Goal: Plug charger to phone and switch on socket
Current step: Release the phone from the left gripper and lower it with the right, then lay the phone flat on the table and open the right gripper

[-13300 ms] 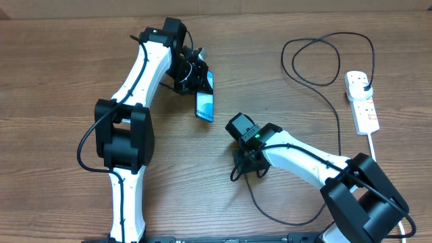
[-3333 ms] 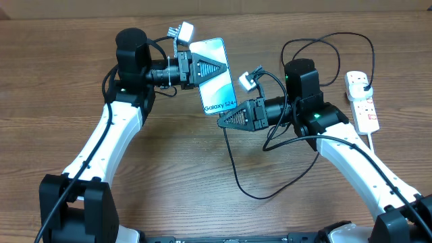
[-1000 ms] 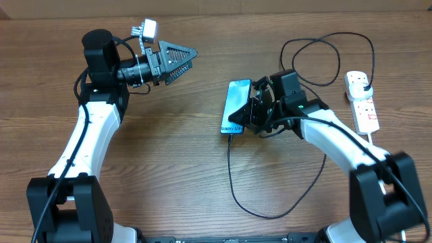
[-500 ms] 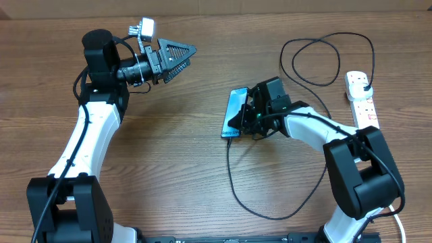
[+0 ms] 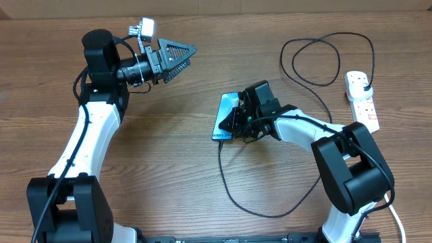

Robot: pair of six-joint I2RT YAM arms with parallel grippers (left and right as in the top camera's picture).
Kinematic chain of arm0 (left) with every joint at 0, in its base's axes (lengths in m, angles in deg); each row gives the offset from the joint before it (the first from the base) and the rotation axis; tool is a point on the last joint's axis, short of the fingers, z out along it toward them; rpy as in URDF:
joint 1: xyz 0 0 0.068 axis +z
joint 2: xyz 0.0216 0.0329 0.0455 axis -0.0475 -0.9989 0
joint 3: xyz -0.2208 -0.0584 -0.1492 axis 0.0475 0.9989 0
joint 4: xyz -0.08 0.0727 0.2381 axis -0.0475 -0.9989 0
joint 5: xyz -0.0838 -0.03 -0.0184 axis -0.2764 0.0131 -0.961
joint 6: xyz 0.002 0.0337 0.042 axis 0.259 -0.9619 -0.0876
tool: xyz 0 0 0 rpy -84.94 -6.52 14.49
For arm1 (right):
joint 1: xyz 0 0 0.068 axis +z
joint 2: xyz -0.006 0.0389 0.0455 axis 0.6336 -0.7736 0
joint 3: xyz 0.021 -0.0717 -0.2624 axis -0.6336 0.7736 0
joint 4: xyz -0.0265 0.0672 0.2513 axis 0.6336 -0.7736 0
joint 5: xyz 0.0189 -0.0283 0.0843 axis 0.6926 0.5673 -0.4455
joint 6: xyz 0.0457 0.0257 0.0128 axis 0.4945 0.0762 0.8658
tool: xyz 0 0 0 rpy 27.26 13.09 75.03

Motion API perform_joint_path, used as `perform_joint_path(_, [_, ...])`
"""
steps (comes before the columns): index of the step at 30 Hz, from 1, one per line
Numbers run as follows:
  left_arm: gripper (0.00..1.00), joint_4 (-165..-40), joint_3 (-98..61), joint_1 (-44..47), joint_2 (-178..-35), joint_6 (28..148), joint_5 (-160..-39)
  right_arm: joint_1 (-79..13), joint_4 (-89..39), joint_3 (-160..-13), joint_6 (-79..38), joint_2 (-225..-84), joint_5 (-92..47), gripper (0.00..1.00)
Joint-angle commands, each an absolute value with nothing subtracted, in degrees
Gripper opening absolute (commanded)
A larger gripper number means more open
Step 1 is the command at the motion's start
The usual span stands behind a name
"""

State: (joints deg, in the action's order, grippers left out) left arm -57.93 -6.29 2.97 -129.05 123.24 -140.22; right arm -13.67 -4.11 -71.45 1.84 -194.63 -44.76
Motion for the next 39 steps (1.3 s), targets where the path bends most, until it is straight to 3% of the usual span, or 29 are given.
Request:
perform_joint_path(1, [1.00,-57.9,-6.6,3.0,-128.8,121.9,-139.9,-13.3,-3.7,-72.4,1.7,-194.9,-44.1,0.26])
perform_joint_path(4, [1.00,-57.9,-6.6,3.0,-128.8,121.9,-139.9,-13.3,-3.7,-72.4,1.7,-194.9,-43.6,0.47])
perform_joint_path(8, [0.99,-57.9,-6.6,3.0,-128.8,121.9,-139.9,-13.3,-3.8,-72.4,3.0,-194.9,-41.5,0.84])
perform_joint_path(14, [1.00,-57.9,-6.6,3.0,-128.8,121.9,-139.9,-11.4,-4.1,-72.4,6.3,-194.9,-35.7,0.98])
perform_joint_path(24, [1.00,-57.9,-6.6,3.0,-128.8,121.9,-139.9,-10.7,-5.7,-72.4,12.0,-194.7,-30.6,1.00])
perform_joint_path(32, [1.00,-57.9,-6.6,3.0,-128.8,121.9,-139.9,-5.7,-7.4,-72.4,12.0,-190.7,-17.9,1.00])
perform_joint_path(39, [1.00,-57.9,-6.6,3.0,-128.8,121.9,-139.9,-5.8,-6.9,-72.5,12.0,-190.7,-18.0,1.00])
